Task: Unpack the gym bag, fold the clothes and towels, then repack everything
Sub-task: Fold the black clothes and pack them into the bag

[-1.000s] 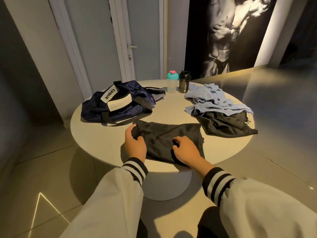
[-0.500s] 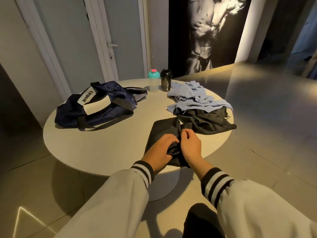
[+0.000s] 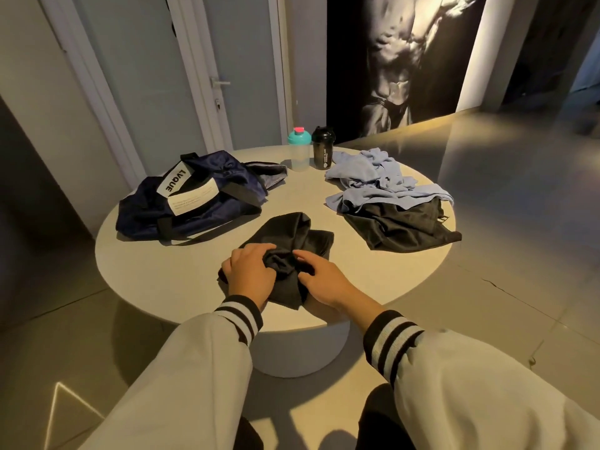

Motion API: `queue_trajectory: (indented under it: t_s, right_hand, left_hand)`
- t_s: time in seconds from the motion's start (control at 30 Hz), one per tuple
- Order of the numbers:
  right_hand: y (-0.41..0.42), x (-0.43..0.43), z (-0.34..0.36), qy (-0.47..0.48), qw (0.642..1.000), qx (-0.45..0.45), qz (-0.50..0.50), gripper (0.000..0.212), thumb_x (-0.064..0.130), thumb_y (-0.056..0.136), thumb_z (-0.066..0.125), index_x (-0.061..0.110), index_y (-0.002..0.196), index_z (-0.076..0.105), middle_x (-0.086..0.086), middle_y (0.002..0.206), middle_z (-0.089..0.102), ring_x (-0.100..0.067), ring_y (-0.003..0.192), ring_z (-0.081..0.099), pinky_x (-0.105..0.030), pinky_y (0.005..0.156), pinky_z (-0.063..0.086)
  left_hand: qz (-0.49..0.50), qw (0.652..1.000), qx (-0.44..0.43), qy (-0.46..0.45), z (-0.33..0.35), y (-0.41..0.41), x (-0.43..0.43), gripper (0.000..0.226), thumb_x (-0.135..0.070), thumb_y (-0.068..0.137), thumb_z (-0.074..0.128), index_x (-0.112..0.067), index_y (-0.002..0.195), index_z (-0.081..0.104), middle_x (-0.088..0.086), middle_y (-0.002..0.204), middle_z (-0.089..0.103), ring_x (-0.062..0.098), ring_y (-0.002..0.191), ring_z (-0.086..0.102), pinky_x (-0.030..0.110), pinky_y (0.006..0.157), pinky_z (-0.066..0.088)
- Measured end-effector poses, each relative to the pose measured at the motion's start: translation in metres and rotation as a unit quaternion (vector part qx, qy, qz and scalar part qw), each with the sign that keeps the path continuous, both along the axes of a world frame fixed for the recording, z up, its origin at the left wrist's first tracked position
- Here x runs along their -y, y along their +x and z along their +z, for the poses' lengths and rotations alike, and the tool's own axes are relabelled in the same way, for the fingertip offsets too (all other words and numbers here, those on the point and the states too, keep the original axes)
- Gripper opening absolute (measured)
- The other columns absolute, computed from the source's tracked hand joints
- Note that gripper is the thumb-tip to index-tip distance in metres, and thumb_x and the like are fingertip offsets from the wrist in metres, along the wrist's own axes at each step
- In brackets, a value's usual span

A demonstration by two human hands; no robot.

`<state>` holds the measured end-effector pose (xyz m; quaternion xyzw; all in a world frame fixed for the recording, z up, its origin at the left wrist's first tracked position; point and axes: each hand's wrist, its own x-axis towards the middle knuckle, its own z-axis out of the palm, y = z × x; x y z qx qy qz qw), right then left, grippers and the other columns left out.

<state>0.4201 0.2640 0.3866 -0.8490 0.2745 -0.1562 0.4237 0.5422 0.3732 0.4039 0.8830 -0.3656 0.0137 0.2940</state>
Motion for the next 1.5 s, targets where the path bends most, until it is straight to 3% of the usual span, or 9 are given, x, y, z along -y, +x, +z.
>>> queue_trajectory:
  t_s: [0.13,0.3,0.4,0.57,0.73,0.9,1.07,1.3,1.5]
  right_hand:
    - [0.015,0.002,-0.011,-0.075,0.997,-0.002,0.014,0.047,0.018,0.098,0.058,0.025,0.144,0.048,-0.002,0.143,0.054,-0.023,0.127,0.053,-0.036,0.111,0.038]
    - [0.021,-0.004,-0.029,-0.197,0.979,0.032,-0.041,0.017,0.032,0.099,0.057,0.024,0.112,0.065,-0.001,0.112,0.065,-0.021,0.095,0.061,-0.036,0.089,0.053]
    - [0.02,-0.004,-0.03,-0.175,0.983,0.03,-0.039,0.027,0.037,0.1,0.055,0.024,0.123,0.063,0.0,0.12,0.065,-0.02,0.102,0.062,-0.026,0.092,0.046]
    - [0.019,0.0,-0.028,-0.071,0.993,0.072,-0.059,0.045,0.028,0.093,0.069,0.023,0.13,0.043,-0.001,0.123,0.064,-0.022,0.102,0.064,-0.028,0.088,0.05]
    - [0.018,0.001,-0.033,-0.074,0.992,0.081,-0.068,0.05,0.02,0.09,0.069,0.028,0.122,0.032,-0.005,0.105,0.064,-0.018,0.082,0.063,-0.035,0.075,0.055]
    - [0.016,0.001,-0.033,-0.097,0.991,0.063,-0.062,0.044,0.026,0.096,0.063,0.023,0.137,0.047,-0.007,0.114,0.068,-0.016,0.087,0.06,-0.026,0.08,0.048]
    - [0.014,-0.008,-0.028,-0.102,0.991,0.04,-0.081,0.047,0.027,0.102,0.05,0.02,0.147,0.038,-0.006,0.13,0.062,-0.024,0.109,0.062,-0.027,0.091,0.045]
    - [0.017,-0.014,-0.027,-0.237,0.97,0.022,-0.042,0.039,0.022,0.101,0.048,0.02,0.139,0.054,-0.007,0.121,0.068,-0.025,0.103,0.062,-0.039,0.094,0.05]
    - [0.026,-0.015,-0.024,-0.345,0.937,0.054,-0.006,0.029,0.022,0.1,0.054,0.017,0.126,0.064,-0.005,0.108,0.066,-0.024,0.097,0.053,-0.04,0.085,0.048]
  left_hand:
    - [0.006,1.0,0.004,0.013,-0.019,0.022,-0.005,0.037,-0.05,0.087,0.06,-0.04,0.122,0.057,-0.008,0.12,0.064,0.02,0.116,0.056,0.05,0.106,0.044]
    - [0.017,0.999,-0.003,-0.045,-0.023,0.02,-0.01,0.033,-0.016,0.097,0.06,-0.023,0.13,0.062,0.003,0.129,0.063,0.026,0.127,0.053,0.045,0.113,0.041]
    - [0.014,0.987,-0.066,-0.146,-0.022,0.02,-0.006,0.039,-0.001,0.098,0.05,-0.021,0.127,0.065,0.005,0.126,0.063,0.025,0.125,0.054,0.048,0.111,0.044]
    - [-0.107,0.983,-0.014,-0.146,-0.026,0.003,-0.009,0.05,0.017,0.084,0.044,-0.017,0.109,0.072,0.002,0.122,0.067,0.016,0.124,0.053,0.031,0.123,0.007]
    - [-0.188,0.974,-0.047,-0.117,-0.029,-0.003,-0.016,0.046,0.017,0.085,0.045,-0.013,0.102,0.075,0.002,0.12,0.069,0.017,0.122,0.057,0.036,0.126,0.015]
    - [-0.187,0.967,-0.144,-0.097,-0.031,-0.006,-0.02,0.043,-0.009,0.092,0.058,-0.029,0.13,0.059,-0.005,0.137,0.052,0.014,0.135,0.042,0.043,0.116,0.038]
    - [-0.142,0.989,0.028,-0.04,-0.038,-0.002,-0.017,0.05,-0.065,0.087,0.052,-0.033,0.125,0.056,-0.012,0.131,0.051,0.012,0.13,0.031,0.04,0.122,0.019]
    - [-0.033,0.989,0.144,0.007,-0.045,0.031,-0.014,0.03,-0.019,0.098,0.053,-0.036,0.121,0.063,-0.009,0.143,0.051,0.018,0.142,0.032,0.049,0.123,0.0]
    - [-0.059,0.993,-0.017,-0.097,-0.045,0.041,-0.013,0.033,-0.011,0.1,0.048,-0.025,0.125,0.064,-0.004,0.141,0.052,0.012,0.133,0.037,0.033,0.114,0.036]
